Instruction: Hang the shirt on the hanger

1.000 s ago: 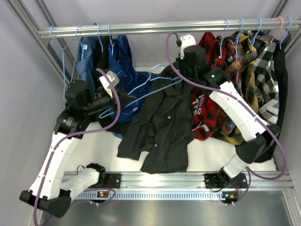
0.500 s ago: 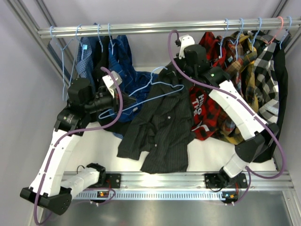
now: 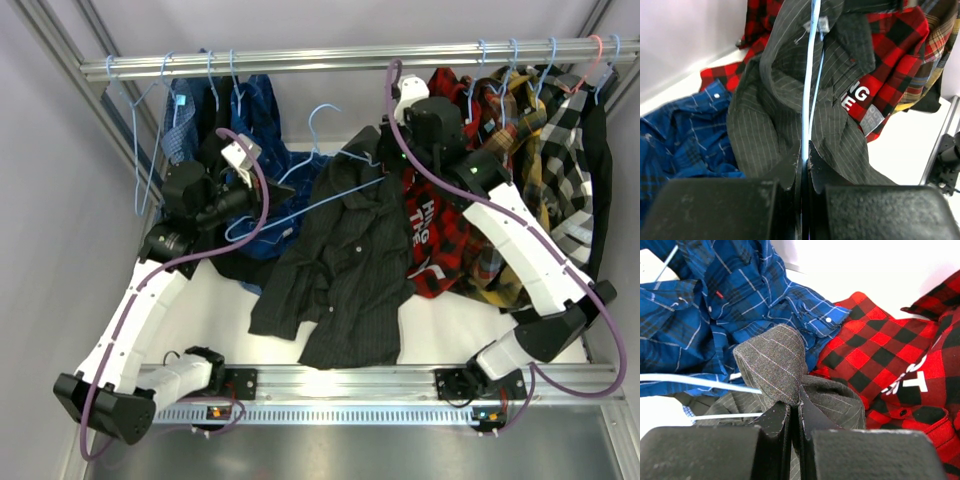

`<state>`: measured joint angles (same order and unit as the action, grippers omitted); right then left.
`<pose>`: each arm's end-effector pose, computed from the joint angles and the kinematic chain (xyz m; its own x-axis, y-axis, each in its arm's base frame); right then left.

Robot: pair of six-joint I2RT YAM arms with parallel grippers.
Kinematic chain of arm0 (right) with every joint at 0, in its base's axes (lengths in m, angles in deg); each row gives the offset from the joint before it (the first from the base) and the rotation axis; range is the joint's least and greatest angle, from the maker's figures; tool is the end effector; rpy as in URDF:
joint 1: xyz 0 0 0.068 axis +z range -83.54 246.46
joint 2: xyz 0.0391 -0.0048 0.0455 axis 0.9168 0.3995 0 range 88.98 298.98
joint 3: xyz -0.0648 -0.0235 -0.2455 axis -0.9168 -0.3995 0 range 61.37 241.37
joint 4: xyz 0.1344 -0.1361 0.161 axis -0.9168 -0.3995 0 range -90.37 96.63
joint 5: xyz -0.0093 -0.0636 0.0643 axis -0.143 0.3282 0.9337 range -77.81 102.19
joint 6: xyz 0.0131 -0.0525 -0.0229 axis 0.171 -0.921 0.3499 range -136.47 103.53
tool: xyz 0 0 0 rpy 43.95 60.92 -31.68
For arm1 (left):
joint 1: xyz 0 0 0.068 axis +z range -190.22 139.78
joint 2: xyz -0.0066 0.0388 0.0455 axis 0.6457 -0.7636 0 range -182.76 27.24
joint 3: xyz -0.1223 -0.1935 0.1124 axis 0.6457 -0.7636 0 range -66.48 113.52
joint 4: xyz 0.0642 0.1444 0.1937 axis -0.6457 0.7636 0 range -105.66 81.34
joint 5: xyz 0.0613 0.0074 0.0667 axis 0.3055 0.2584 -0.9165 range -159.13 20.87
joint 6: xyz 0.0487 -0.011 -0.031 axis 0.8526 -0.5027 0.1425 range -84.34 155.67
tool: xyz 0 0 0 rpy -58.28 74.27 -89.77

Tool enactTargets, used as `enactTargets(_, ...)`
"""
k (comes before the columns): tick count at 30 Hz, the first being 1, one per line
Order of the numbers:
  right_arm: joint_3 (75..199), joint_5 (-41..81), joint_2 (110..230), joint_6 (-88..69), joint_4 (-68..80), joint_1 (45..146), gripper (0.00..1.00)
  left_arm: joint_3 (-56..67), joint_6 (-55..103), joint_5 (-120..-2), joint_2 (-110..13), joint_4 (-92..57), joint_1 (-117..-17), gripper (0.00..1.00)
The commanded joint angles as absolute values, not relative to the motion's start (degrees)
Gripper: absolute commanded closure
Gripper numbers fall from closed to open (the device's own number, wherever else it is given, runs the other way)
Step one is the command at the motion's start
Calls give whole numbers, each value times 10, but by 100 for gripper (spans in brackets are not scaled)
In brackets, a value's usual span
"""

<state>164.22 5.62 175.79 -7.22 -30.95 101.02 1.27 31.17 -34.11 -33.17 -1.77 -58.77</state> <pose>0.2676 0.1785 0.4379 -0.3750 -0.0643 -0.9248 -0.4211 0.9005 0.1081 0.2103 -0.0964 0.4039 -0.1705 -0.0105 -0.9853 0.7901 0.5960 -0.1430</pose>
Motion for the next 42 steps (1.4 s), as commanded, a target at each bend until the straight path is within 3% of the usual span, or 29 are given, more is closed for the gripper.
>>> enactTargets(1,1685,81,1743,-62,-281,1006,100,4,276,-356,-331,-79,-589,100)
enactTargets(11,1781,289,1799,4,-237,1020,100,4,289,-376,-366,-133,-651,100)
enactTargets(16,1769,289,1803,13,-238,1022,100,-91,286,-337,-330,-324,-652,100)
enactTargets(24,1779,360,1805,43,-235,1023,100,-68,307,-321,-381,-382,-651,100)
enactTargets(32,1674,276,1751,18,-235,1024,100,-178,284,-411,-367,-601,-650,100)
enactTargets(42,1640,124,1707,-52,-243,1023,100,-216,302,-431,-334,-612,-650,100)
